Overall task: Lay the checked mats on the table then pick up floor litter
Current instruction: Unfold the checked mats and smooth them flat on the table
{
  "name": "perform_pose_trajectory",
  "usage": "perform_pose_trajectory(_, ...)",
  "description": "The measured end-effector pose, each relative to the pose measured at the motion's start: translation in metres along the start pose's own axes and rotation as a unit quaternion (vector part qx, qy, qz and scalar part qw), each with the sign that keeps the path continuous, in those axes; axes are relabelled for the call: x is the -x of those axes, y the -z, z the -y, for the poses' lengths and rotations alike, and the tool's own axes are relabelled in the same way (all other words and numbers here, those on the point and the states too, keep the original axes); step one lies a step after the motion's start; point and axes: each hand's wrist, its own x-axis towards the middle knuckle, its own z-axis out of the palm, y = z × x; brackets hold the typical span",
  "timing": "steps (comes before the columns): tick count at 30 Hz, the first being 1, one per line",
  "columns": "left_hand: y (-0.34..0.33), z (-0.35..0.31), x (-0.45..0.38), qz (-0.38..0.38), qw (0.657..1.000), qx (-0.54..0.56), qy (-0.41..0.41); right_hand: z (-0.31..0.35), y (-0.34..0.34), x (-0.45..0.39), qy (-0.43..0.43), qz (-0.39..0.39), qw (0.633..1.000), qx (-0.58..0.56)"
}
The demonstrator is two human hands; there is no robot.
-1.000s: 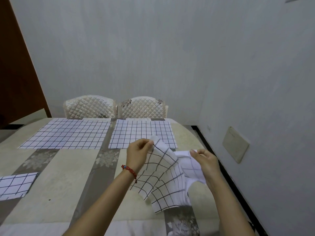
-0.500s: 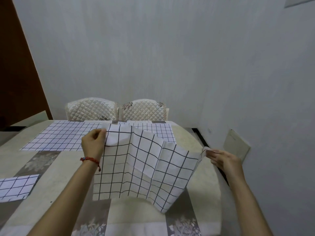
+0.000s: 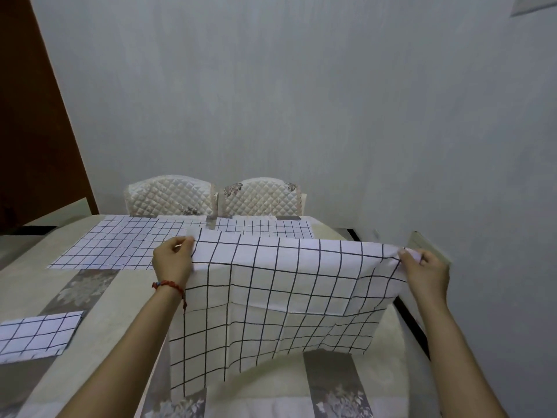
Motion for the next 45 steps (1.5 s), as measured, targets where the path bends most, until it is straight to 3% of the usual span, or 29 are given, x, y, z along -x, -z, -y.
perform_pose_trajectory(10, -0.018, 0.042, -0.025, 0.005, 0.996, -0.059, 0.062, -0.017, -0.052, -0.03, 0.04, 0.054, 0.992, 0.11)
perform_pose_trajectory(20, -0.064, 0.132, -0.033, 0.029, 0.975, -0.168, 0.14, -0.117, -0.123, -0.075, -0.017, 0.18, 0.959, 0.218)
perform_pose_trajectory(30, -0.083, 0.205, -0.019, 0.036, 0.947, -0.244, 0.207, -0.229, -0.169, -0.062, -0.064, 0.199, 0.942, 0.263)
perform_pose_trajectory(45, -0.087, 0.248, -0.036, 0.007, 0.94, -0.293, 0.176, -0.255, -0.207, -0.058, -0.043, 0.179, 0.943, 0.279)
